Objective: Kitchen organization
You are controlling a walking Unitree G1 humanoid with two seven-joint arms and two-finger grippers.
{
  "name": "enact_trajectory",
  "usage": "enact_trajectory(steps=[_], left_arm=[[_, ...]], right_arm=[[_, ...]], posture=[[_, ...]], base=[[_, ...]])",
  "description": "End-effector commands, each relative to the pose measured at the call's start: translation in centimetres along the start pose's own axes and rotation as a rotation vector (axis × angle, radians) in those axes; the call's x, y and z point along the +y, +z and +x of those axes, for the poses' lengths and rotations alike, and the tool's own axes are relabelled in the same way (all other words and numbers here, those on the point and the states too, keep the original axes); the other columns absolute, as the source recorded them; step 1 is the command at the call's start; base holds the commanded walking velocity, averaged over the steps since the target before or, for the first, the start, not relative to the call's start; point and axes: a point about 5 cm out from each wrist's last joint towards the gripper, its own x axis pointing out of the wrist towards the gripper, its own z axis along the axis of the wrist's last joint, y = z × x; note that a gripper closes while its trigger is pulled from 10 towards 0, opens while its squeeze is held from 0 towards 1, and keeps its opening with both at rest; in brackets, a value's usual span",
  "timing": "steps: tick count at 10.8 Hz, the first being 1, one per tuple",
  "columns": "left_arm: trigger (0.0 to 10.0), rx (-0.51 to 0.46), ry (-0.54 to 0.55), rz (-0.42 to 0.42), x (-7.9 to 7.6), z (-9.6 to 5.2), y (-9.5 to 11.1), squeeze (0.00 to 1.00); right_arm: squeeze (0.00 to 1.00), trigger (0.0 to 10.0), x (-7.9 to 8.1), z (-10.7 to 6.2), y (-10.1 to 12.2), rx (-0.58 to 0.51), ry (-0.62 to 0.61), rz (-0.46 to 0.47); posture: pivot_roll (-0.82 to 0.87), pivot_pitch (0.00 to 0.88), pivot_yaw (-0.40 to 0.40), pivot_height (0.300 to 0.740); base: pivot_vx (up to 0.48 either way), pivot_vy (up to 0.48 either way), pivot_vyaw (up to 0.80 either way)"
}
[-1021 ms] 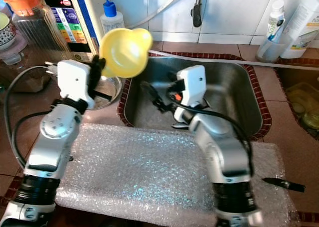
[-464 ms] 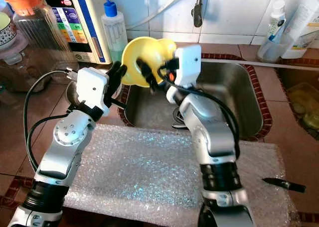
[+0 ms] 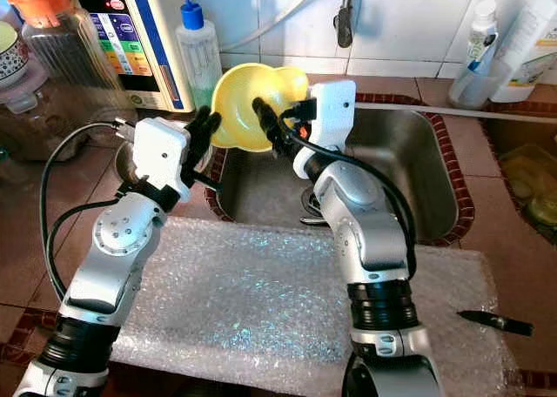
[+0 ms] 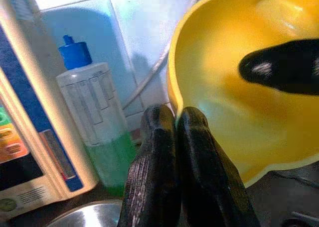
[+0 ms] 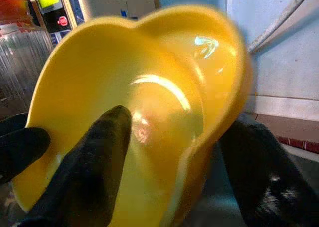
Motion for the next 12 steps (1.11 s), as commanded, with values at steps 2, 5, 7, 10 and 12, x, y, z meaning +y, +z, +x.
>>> enact_trajectory(steps=[2,5,7,10,12], left_arm=[[1.7,0.007,0.017,0.017,0.4,0.0,0.0,0.0],[0.2,0.052,0.081,0.043,1.4,-0.2,-0.6,0.0],[1.8,0.049,0.101,0.048,1.7,-0.2,-0.5,0.0],[3.1,0.036,0.108,0.043,1.7,-0.1,-0.2,0.0],[10.0,0.005,0.07,0.013,1.2,0.0,0.2,0.0]], right_arm=[[0.0,0.0,0.1,0.3,0.3,-0.022,-0.012,-0.004],[0.0,0.0,-0.1,0.3,-0.1,-0.006,-0.042,-0.011],[0.0,0.0,-0.6,0.3,-0.1,-0.008,-0.076,-0.016],[0.0,0.0,-1.1,0.3,-0.1,-0.008,-0.106,-0.022],[0.0,0.0,-1.4,0.3,-0.1,-0.009,-0.124,-0.023]], posture=[[-0.12,0.158,0.062,0.74],[-0.12,0.16,0.06,0.74],[-0.12,0.161,0.059,0.74],[-0.12,0.159,0.058,0.74],[-0.12,0.159,0.058,0.74]], base=[[0.0,0.0,0.0],[0.0,0.0,0.0],[0.0,0.0,0.0],[0.0,0.0,0.0],[0.0,0.0,0.0]])
